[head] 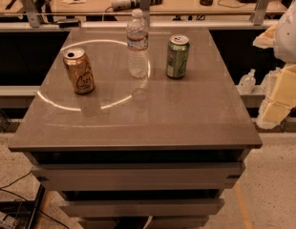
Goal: Pick green can
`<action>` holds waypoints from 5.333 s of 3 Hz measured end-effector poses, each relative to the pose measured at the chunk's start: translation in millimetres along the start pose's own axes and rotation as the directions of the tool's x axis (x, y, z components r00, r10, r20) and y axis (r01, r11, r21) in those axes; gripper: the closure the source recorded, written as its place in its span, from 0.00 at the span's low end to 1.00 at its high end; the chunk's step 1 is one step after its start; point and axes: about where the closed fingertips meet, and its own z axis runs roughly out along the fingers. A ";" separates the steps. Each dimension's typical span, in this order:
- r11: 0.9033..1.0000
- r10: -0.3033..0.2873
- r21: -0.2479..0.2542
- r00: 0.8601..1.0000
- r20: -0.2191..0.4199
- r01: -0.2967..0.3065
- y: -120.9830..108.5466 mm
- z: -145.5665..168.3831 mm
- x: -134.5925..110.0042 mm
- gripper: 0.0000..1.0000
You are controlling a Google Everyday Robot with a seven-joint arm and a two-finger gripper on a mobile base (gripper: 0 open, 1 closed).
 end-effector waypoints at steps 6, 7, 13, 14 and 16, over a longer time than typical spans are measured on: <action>0.894 0.354 0.085 0.810 0.468 -0.440 -111.7 64.5 -6.9 0.00; 0.910 0.309 0.056 0.761 0.571 -0.412 -141.2 85.5 -16.9 0.00; 0.960 0.275 -0.149 0.680 0.680 -0.239 -216.1 157.5 -123.8 0.00; 0.960 0.278 -0.175 0.692 0.666 -0.218 -206.3 164.3 -132.9 0.00; 0.956 0.295 -0.194 0.708 0.642 -0.222 -193.9 184.7 -139.2 0.00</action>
Offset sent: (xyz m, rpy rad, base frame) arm 0.0082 -0.0045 -0.0013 0.0494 -0.0191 -0.0825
